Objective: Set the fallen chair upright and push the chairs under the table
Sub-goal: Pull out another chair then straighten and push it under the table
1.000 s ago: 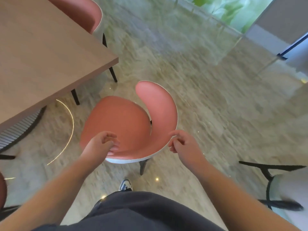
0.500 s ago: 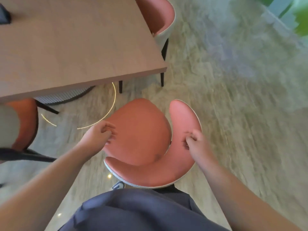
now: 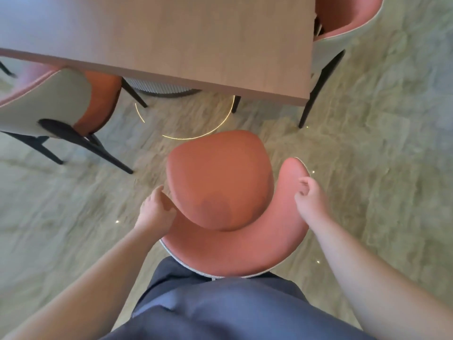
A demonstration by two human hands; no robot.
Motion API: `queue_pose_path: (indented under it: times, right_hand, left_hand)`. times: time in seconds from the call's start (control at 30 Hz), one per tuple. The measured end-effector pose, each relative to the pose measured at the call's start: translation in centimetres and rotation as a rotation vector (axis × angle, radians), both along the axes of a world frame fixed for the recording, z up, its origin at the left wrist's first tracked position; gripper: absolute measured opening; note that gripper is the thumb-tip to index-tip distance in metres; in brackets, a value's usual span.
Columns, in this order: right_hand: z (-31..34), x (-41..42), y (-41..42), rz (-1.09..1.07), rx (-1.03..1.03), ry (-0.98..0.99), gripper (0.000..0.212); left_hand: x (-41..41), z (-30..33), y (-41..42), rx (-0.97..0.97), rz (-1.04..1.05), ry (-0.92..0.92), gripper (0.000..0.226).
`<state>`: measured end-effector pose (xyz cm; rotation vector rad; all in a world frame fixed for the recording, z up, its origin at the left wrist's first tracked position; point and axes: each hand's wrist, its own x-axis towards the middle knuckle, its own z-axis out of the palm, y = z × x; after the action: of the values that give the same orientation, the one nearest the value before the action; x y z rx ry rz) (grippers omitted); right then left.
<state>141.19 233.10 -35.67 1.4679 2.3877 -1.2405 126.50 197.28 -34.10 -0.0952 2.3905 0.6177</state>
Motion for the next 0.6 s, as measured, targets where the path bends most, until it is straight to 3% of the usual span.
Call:
queue_pose_path:
  times: [0.13,0.23,0.3,0.4,0.6]
  right_hand:
    - [-1.8,-0.8,1.6,0.047,0.101,-0.137,0.068]
    - [-3.5,-0.9,2.1,0.047,0.043,-0.224,0.083]
    - [-4.8,-1.2,2.6,-0.005,-0.002,-0.255,0.083]
    - [-6.0,-1.9,3.7,-0.09,-0.031,-0.282,0.085]
    - [-8.1,-2.3,6.0,-0.144,-0.101,-0.316,0.09]
  left_hand:
    - [2.1,-2.5,-1.9,-0.105,0.172,-0.011,0.09]
    - [3.3,-4.1,-2.9,-0.071,0.601,-0.128,0.101]
    - [3.9,-5.1,-2.7,0.038,0.819,-0.257,0.089]
    - [4.8,-7.0,-2.3,0.176,0.936,-0.337,0.051]
    - [3.7,-9.0,-2.2,0.205,1.041,-0.385,0.072]
